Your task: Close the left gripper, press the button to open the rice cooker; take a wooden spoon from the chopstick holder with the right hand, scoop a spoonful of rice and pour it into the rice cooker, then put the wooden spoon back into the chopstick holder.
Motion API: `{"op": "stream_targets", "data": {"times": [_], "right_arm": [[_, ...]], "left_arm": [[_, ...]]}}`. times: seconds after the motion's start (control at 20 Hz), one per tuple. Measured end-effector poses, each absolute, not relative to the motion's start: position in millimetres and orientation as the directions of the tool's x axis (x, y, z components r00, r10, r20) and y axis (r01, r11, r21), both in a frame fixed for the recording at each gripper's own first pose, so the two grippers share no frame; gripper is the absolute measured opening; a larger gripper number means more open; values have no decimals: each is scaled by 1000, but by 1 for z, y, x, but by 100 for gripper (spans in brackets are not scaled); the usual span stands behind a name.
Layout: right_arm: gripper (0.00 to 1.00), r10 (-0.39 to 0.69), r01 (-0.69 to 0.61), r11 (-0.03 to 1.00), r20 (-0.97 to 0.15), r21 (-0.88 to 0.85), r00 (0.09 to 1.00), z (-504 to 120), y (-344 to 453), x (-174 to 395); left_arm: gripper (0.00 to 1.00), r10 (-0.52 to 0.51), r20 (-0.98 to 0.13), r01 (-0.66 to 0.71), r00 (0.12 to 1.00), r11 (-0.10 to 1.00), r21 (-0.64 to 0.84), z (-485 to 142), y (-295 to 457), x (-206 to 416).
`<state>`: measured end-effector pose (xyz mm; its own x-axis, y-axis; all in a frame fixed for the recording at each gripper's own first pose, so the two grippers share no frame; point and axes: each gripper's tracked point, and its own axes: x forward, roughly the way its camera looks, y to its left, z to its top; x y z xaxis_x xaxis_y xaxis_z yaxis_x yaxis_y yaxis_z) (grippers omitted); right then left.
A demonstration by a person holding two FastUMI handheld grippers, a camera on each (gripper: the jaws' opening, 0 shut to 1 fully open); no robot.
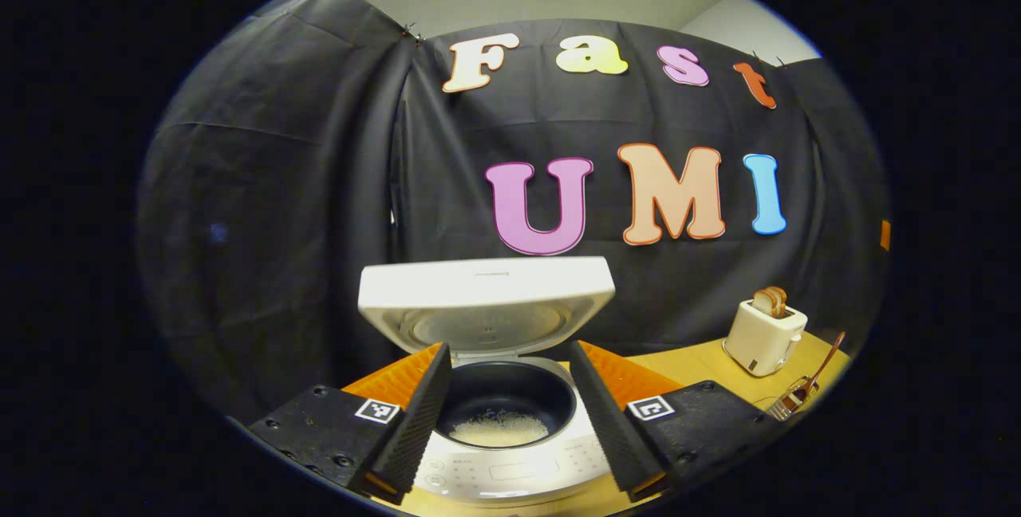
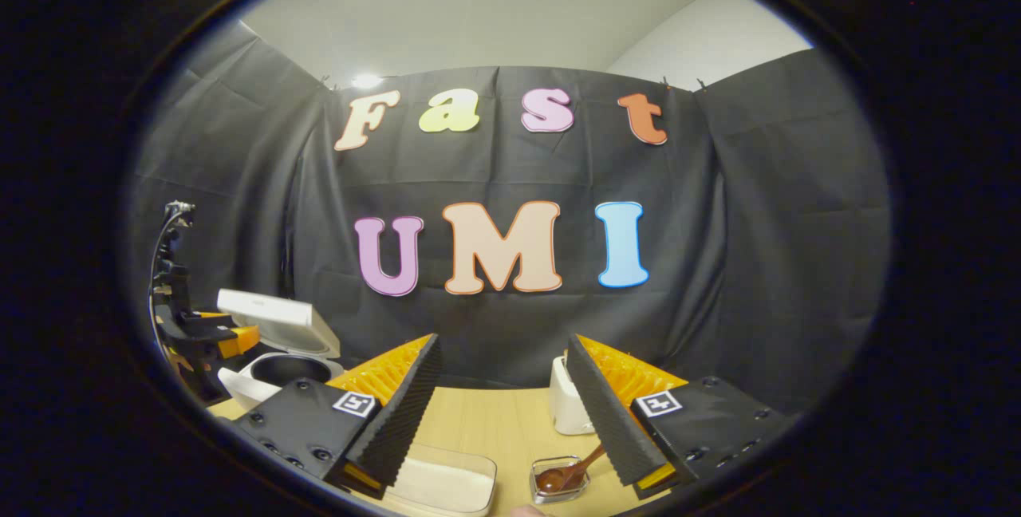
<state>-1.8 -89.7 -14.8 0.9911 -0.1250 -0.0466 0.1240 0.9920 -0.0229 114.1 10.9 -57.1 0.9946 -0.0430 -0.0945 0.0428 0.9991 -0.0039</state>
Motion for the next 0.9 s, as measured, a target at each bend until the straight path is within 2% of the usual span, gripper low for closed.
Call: {"op": "stream_targets", "data": {"times": [0.05, 0.1, 0.5, 0.9], "right_arm": [[98, -123, 122, 992, -51, -19, 991, -17, -92, -1], [99, -121, 120, 993, -60, -13, 991, -20, -94, 2], [98, -174, 172, 985, -126, -26, 977, -53, -140, 33], [100, -233, 230, 972, -184, -35, 955, -92, -187, 59]], "left_arm": [[92, -41, -80, 41, 996, 999, -7, -53, 9, 111], [96, -42, -73, 41, 996, 999, -10, -49, 7, 107], [97, -15, -23, 14, 1000, 999, -41, -21, 11, 65], [97, 71, -48, -73, 996, 997, -39, -20, 34, 29]]}}
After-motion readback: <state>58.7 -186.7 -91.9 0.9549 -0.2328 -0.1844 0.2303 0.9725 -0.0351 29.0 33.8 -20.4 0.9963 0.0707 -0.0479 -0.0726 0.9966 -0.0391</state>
